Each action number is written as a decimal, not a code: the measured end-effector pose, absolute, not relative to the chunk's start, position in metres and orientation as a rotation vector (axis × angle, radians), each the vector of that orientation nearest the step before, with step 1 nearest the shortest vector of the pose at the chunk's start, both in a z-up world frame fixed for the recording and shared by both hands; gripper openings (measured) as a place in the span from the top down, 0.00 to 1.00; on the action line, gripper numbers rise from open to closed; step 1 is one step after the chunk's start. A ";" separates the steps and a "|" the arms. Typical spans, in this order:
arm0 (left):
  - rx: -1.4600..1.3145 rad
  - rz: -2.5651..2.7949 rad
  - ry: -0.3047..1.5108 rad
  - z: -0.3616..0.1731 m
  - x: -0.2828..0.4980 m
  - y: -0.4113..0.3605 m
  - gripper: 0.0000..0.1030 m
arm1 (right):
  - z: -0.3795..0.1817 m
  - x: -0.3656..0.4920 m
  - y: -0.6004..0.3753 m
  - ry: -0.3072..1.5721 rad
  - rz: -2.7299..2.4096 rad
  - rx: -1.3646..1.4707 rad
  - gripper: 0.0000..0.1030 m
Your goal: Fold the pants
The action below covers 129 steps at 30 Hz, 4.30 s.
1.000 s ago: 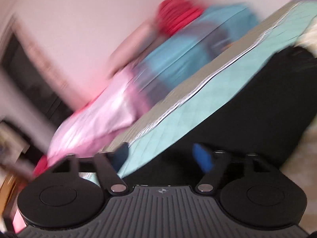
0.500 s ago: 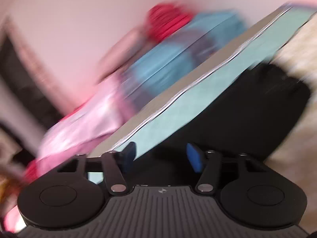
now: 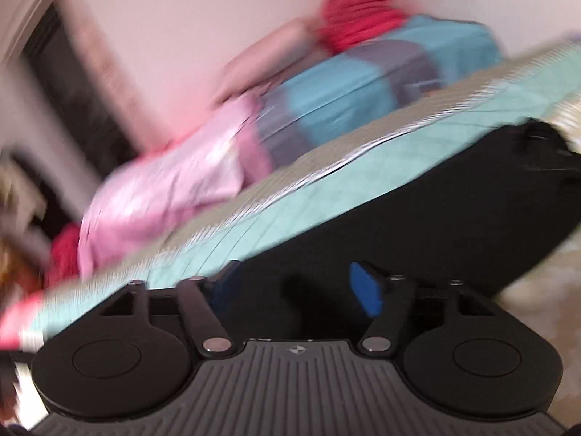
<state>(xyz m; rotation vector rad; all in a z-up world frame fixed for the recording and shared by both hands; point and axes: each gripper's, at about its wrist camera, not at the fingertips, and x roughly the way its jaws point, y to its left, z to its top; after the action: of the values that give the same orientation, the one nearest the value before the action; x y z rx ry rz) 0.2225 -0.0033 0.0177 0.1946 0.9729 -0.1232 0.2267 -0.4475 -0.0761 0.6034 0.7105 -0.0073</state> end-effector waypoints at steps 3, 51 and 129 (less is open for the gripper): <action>0.214 -0.103 1.036 -0.002 0.234 -0.014 0.00 | -0.064 0.225 -0.471 0.661 -0.216 0.595 0.21; 0.314 0.048 1.079 -0.001 0.242 -0.033 0.00 | -0.044 0.146 -0.458 0.838 -0.272 0.606 0.15; 0.085 -0.059 0.961 -0.009 0.239 -0.017 0.00 | -0.085 0.177 -0.207 0.486 -0.045 -0.770 0.18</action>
<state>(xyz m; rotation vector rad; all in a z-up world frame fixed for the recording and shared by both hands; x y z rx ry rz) 0.2389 -0.0171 -0.0086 0.0845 0.9609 -0.0590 0.1772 -0.2065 -0.0855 -0.7697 0.4861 -0.0452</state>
